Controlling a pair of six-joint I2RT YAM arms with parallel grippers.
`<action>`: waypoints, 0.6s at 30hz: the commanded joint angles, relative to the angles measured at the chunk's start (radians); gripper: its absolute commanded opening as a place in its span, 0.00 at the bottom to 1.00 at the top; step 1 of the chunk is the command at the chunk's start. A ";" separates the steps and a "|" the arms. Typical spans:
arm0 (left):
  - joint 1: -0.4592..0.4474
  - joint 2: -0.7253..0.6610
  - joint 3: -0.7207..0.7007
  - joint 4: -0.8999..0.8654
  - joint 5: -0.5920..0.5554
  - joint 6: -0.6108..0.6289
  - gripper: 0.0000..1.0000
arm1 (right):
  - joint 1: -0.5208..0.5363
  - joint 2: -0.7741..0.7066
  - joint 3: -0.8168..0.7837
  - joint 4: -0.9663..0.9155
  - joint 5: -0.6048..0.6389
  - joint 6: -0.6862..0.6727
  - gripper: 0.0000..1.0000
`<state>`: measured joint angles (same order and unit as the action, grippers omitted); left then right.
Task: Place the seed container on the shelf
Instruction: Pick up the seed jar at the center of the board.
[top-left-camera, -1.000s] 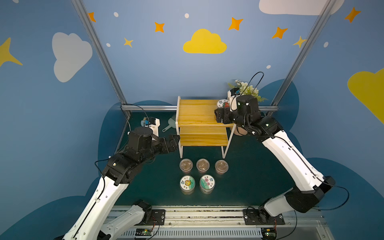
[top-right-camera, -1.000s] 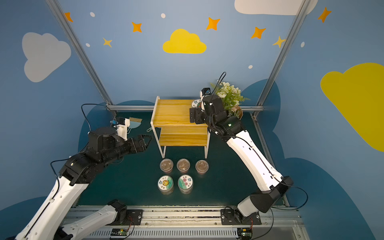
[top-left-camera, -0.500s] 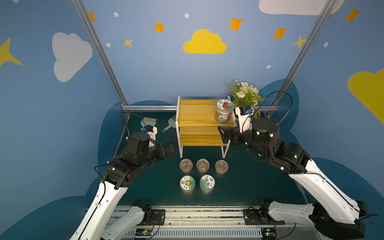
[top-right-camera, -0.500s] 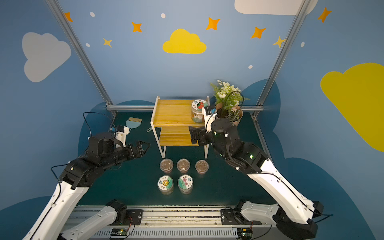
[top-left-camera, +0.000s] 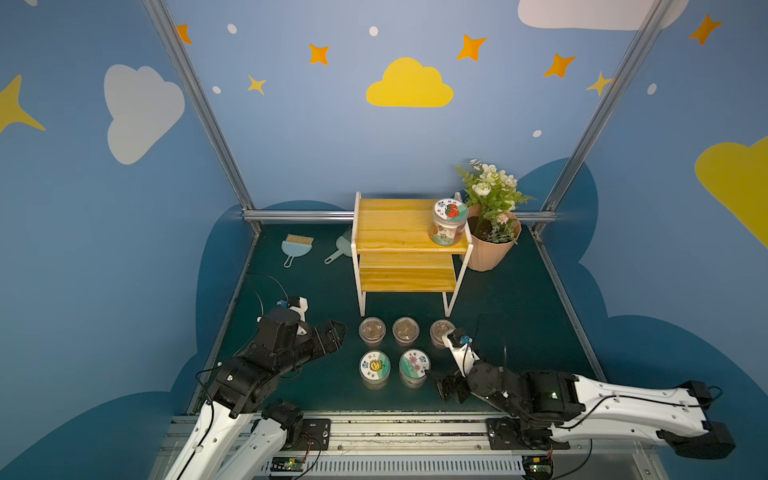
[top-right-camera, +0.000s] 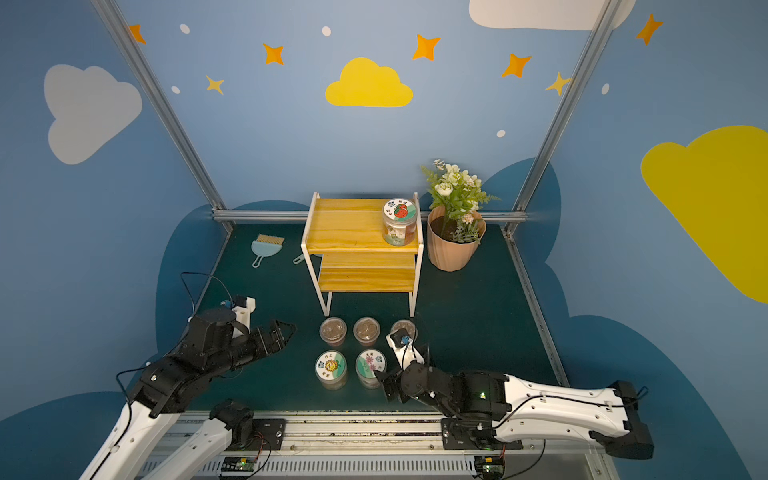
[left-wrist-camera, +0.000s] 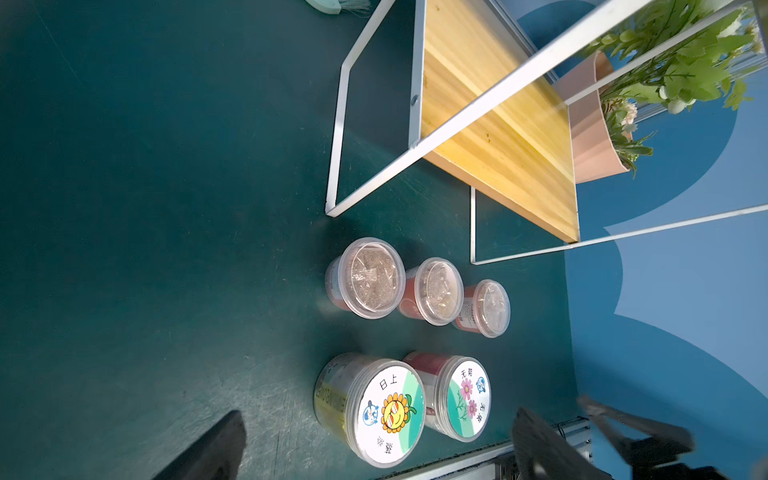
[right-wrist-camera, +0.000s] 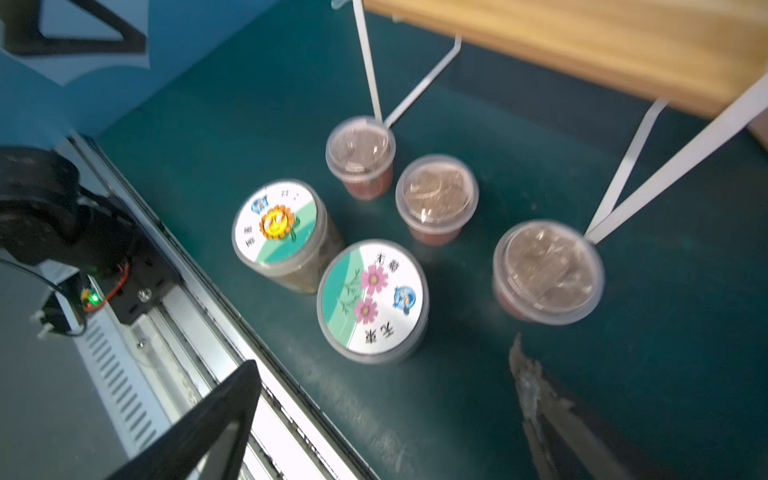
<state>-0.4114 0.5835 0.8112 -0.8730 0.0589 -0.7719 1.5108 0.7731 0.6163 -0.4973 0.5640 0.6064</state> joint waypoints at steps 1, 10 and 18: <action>-0.010 -0.021 -0.026 0.021 -0.036 -0.023 1.00 | 0.078 -0.008 -0.060 0.144 0.080 0.117 0.98; -0.065 -0.057 -0.089 0.046 -0.107 -0.013 1.00 | 0.130 0.137 -0.205 0.404 0.049 0.169 0.97; -0.105 -0.119 -0.160 0.099 -0.152 -0.017 1.00 | 0.107 0.175 -0.350 0.670 0.064 0.083 0.98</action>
<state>-0.5076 0.4675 0.6712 -0.8055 -0.0612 -0.7902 1.6295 0.9302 0.2974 0.0101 0.6201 0.7391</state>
